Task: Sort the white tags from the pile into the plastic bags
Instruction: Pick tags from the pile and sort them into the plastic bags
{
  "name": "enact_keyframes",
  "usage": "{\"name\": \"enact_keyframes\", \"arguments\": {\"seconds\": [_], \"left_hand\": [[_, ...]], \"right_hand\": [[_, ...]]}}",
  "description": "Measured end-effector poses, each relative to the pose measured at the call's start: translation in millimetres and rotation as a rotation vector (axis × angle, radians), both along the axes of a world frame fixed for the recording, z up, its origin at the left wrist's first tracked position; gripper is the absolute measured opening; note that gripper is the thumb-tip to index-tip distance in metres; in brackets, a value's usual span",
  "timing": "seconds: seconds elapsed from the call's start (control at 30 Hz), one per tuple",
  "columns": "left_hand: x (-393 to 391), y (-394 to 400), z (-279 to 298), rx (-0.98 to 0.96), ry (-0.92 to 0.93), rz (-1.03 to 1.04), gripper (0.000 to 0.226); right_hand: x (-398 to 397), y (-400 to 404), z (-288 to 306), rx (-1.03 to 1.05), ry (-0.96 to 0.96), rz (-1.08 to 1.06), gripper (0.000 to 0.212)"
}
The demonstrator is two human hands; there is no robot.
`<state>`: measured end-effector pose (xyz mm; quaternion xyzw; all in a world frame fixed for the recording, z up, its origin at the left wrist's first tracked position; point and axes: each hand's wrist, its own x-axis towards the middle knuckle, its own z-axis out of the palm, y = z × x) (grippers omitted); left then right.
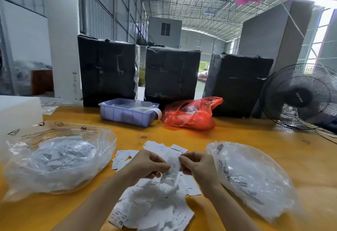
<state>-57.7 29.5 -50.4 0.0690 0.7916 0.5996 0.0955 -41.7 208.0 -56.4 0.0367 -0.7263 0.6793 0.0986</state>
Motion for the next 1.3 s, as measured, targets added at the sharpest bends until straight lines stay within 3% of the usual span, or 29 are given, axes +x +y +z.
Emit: {"name": "enact_keyframes", "arguments": {"seconds": [0.17, 0.33, 0.43, 0.53, 0.6, 0.67, 0.8, 0.87, 1.0, 1.13, 1.23, 1.3], "left_hand": [[4, -6, 3, -0.047, 0.031, 0.015, 0.012], [12, -25, 24, -0.298, 0.153, 0.080, 0.014], [13, -70, 50, -0.387, 0.317, 0.389, 0.016], [17, -135, 59, -0.599, 0.402, 0.797, 0.018], [14, -168, 49, -0.730, 0.357, 0.970, 0.010], [7, -183, 32, -0.813, 0.238, 1.028, 0.017], [-12, -184, 17, -0.812, 0.079, 0.982, 0.026], [-31, -183, 16, -0.780, 0.070, 0.895, 0.042], [-32, -146, 28, -0.847, 0.211, 0.810, 0.061], [-3, -82, 36, -0.857, 0.534, 0.676, 0.050], [4, -42, 29, -0.822, 0.626, 0.449, 0.047], [7, -22, 21, -0.824, 0.661, 0.336, 0.045]], "right_hand": [[7, -10, -3, 0.024, 0.063, -0.037, 0.010], [16, -13, -4, 0.201, 0.223, -0.107, 0.009], [17, 8, 5, 0.432, 0.408, -0.291, 0.011], [13, 49, 23, 0.575, 0.498, -0.568, 0.010], [11, 83, 27, 0.657, 0.452, -0.737, 0.011], [9, 115, 23, 0.789, 0.301, -0.784, 0.012], [5, 140, 3, 1.127, -0.221, -0.526, 0.031], [5, 139, -4, 1.168, -0.311, -0.489, 0.021], [0, 143, -14, 0.988, -0.227, -0.592, 0.035], [-2, 148, -19, 0.845, -0.115, -0.648, 0.049], [-3, 148, -21, 0.781, -0.077, -0.662, 0.042], [-1, 144, -17, 0.767, 0.004, -0.731, 0.025]]}}
